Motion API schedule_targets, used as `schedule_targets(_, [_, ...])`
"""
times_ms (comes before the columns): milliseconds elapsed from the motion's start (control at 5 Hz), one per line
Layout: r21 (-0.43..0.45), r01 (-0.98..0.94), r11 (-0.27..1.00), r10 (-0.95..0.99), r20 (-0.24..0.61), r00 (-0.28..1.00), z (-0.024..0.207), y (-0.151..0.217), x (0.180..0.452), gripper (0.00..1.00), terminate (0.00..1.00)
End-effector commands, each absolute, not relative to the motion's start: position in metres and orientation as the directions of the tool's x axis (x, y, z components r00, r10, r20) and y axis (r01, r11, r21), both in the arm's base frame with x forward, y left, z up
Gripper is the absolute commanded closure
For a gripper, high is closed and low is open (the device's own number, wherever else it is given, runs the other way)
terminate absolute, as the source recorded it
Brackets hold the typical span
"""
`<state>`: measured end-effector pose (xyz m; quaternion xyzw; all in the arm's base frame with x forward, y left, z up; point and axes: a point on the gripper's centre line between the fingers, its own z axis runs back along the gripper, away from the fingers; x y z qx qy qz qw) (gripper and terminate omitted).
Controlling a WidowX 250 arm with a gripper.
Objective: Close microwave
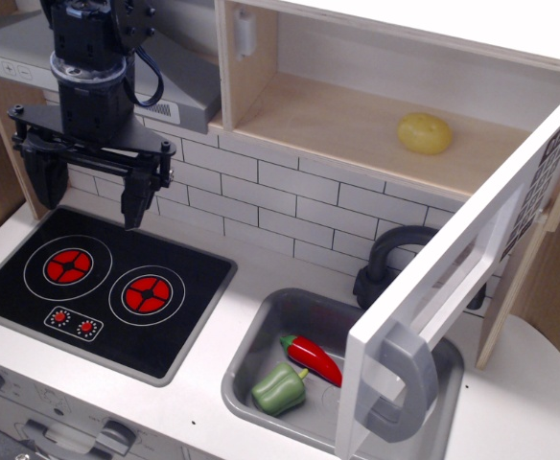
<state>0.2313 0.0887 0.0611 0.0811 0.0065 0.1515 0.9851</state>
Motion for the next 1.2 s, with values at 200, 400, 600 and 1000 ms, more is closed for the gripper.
schedule_targets(200, [0.077,-0.369,0.926,0.368,0.021,0.929,0.083,0.060,0.248,0.00,0.00])
schedule_targets(400, [0.047,-0.407,0.912,0.404,0.064,0.913,0.098,0.028,0.262,0.00,0.00])
schedule_targets(600, [0.024,-0.433,0.901,0.429,0.091,0.899,0.122,-0.003,0.273,0.00,0.00])
schedule_targets(1000, [-0.099,-0.416,0.904,0.422,0.055,0.905,0.177,-0.078,0.278,0.00,0.00])
